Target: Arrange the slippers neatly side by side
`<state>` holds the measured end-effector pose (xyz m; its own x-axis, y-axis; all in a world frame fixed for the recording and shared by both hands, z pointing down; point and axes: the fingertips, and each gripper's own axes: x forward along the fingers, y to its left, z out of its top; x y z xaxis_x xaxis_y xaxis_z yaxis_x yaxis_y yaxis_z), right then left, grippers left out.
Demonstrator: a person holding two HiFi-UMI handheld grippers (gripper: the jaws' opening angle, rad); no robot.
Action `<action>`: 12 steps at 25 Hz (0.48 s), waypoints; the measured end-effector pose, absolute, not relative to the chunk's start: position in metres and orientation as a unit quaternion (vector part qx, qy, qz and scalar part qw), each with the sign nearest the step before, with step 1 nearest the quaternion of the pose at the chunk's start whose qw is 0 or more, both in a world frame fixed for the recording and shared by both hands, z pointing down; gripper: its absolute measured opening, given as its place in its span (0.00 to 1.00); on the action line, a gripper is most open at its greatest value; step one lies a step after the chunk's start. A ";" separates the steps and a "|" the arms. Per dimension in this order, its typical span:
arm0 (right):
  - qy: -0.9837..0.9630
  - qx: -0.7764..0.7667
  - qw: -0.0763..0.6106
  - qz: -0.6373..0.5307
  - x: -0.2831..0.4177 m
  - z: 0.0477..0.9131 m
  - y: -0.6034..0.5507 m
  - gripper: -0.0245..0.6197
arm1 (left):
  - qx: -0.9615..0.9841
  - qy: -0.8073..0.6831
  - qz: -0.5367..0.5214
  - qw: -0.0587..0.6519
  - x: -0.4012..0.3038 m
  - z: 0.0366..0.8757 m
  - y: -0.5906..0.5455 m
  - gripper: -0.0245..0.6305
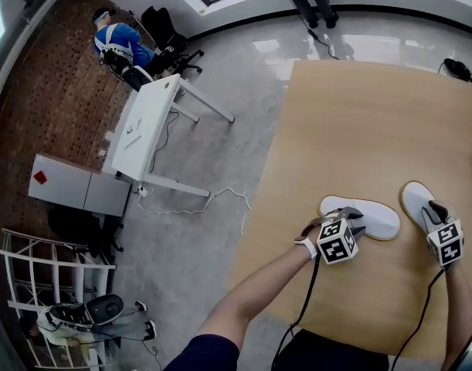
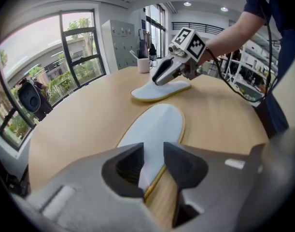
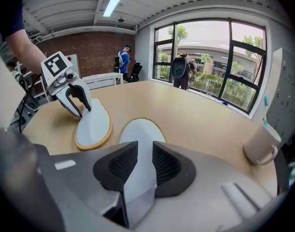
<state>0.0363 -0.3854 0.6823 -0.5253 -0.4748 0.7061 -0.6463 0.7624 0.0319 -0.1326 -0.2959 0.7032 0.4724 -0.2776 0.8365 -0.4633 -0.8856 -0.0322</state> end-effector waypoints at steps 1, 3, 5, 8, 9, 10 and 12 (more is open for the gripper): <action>-0.865 0.323 0.366 0.117 0.037 0.685 -0.384 0.19 | 0.852 -0.218 0.466 0.100 -0.133 0.705 -0.294 0.24; -0.862 0.327 0.368 0.118 0.039 0.691 -0.383 0.18 | 0.853 -0.219 0.464 0.100 -0.134 0.710 -0.292 0.24; -0.859 0.334 0.369 0.121 0.037 0.698 -0.382 0.17 | 0.855 -0.223 0.456 0.103 -0.139 0.715 -0.292 0.24; -0.856 0.337 0.372 0.127 0.025 0.704 -0.383 0.17 | 0.856 -0.236 0.447 0.111 -0.157 0.714 -0.294 0.24; -0.856 0.337 0.370 0.129 0.019 0.705 -0.383 0.17 | 0.855 -0.241 0.445 0.114 -0.164 0.714 -0.296 0.24; -0.857 0.336 0.367 0.131 0.014 0.706 -0.384 0.17 | 0.855 -0.248 0.441 0.118 -0.169 0.715 -0.298 0.24; -0.859 0.336 0.362 0.135 0.010 0.701 -0.386 0.17 | 0.852 -0.260 0.435 0.128 -0.170 0.711 -0.301 0.24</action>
<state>0.0105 -0.3860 0.7015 -0.5129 -0.4792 0.7122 -0.6742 0.7384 0.0113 -0.1697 -0.3011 0.7109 0.4855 -0.3318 0.8088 -0.5547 -0.8320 -0.0084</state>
